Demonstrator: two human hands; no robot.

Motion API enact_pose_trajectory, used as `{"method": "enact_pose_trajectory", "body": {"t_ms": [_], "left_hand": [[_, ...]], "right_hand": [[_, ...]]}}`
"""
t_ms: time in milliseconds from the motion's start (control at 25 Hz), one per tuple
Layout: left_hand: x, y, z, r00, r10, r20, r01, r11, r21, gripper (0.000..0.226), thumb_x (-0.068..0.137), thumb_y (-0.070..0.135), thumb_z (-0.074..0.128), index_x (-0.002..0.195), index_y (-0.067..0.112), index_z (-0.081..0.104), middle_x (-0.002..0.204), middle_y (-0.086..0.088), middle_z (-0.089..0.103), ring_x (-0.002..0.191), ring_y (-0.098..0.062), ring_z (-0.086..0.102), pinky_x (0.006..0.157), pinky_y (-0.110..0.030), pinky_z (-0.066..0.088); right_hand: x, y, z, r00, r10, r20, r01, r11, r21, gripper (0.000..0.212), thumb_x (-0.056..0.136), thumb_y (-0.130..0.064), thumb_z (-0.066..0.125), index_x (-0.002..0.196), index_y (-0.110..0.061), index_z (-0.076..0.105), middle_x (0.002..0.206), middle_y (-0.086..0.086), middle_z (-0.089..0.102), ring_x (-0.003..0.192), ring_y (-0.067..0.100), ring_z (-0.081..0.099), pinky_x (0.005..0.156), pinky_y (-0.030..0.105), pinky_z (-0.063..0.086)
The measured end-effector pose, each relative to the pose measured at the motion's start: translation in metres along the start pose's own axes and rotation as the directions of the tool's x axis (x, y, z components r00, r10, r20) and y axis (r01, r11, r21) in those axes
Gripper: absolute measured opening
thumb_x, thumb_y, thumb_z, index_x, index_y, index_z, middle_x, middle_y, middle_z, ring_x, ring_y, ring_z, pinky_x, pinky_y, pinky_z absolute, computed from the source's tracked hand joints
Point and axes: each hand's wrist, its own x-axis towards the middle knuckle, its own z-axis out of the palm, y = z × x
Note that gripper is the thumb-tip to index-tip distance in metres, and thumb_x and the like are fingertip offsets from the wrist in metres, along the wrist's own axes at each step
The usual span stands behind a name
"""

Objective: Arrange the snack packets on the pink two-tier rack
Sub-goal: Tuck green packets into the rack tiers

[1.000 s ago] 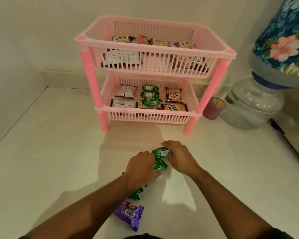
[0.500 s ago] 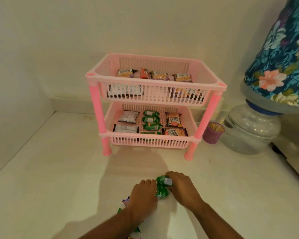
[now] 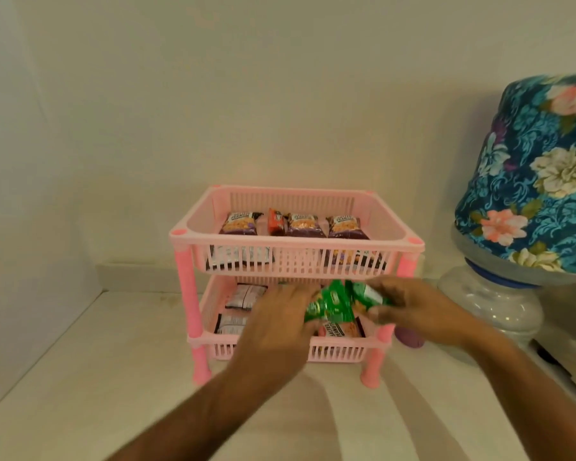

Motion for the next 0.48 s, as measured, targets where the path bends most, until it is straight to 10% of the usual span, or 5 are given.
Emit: {"method": "enact_pose_trajectory", "body": {"t_ms": [320, 480], "left_hand": [[0.163, -0.026, -0.083, 0.989, -0.069, 0.132, 0.064, 0.997, 0.041, 0.05, 0.091, 0.035, 0.068, 0.139, 0.027, 0.054, 0.129, 0.002, 0.06, 0.101, -0.012, 0.056, 0.076, -0.022, 0.042], [0.196, -0.045, -0.069, 0.911, -0.164, 0.378, 0.132, 0.985, 0.111, 0.05, 0.084, 0.033, 0.076, 0.13, 0.017, 0.065, 0.125, -0.001, 0.068, 0.1, -0.017, 0.064, 0.09, -0.031, 0.051]], "right_hand": [[0.113, -0.093, -0.08, 0.896, -0.181, -0.404, 0.101, 0.972, -0.212, 0.035, 0.093, -0.03, 0.064, 0.126, -0.02, 0.061, 0.11, -0.003, 0.067, 0.091, 0.014, 0.065, 0.071, 0.025, 0.051], [0.168, -0.094, -0.068, 0.925, -0.158, -0.346, 0.033, 0.94, -0.34, 0.033, 0.095, -0.03, 0.061, 0.124, -0.014, 0.063, 0.11, 0.004, 0.067, 0.085, 0.016, 0.064, 0.066, 0.027, 0.049]]}}
